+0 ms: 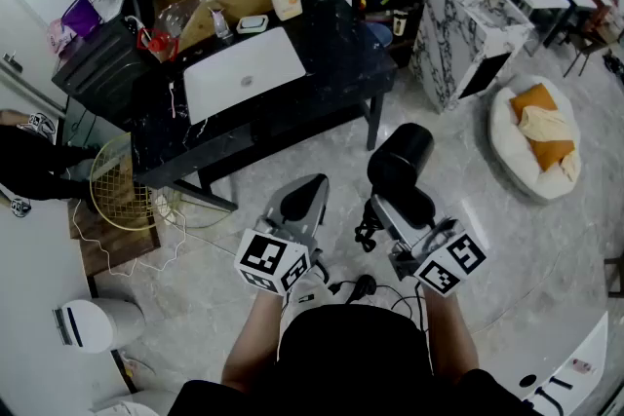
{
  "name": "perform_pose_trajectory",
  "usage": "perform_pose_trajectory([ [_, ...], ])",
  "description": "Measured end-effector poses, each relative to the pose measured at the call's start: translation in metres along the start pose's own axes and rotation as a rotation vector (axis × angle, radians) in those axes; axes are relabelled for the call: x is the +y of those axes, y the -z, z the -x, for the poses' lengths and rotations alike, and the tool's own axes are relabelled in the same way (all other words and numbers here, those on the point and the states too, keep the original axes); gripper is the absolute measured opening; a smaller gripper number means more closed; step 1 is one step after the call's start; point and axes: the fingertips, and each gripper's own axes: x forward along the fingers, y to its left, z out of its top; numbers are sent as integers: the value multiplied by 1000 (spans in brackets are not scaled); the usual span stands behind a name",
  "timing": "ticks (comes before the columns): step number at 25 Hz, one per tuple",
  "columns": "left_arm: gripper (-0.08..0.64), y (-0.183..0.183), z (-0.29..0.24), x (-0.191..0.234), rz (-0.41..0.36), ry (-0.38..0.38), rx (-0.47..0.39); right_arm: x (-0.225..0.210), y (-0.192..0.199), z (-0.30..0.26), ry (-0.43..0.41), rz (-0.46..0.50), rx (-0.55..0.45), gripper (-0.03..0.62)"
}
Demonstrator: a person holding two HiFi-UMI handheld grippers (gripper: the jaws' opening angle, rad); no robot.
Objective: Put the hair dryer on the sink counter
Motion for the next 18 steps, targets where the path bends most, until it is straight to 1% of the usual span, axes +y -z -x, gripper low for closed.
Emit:
perform_pose_trajectory([
  [4, -2, -1, 23, -18, -2, 0, -11, 24, -3, 14, -17, 28, -5, 204],
  [8, -2, 4, 38, -26, -1, -8, -10, 40, -1, 21, -36, 26, -11, 204],
  [13, -2, 5, 44, -37, -2, -5, -5, 42, -2, 31, -27, 36, -7, 204],
  [18, -2, 6, 44, -53, -5, -6, -4, 37, -8, 41, -32, -11, -18, 206],
])
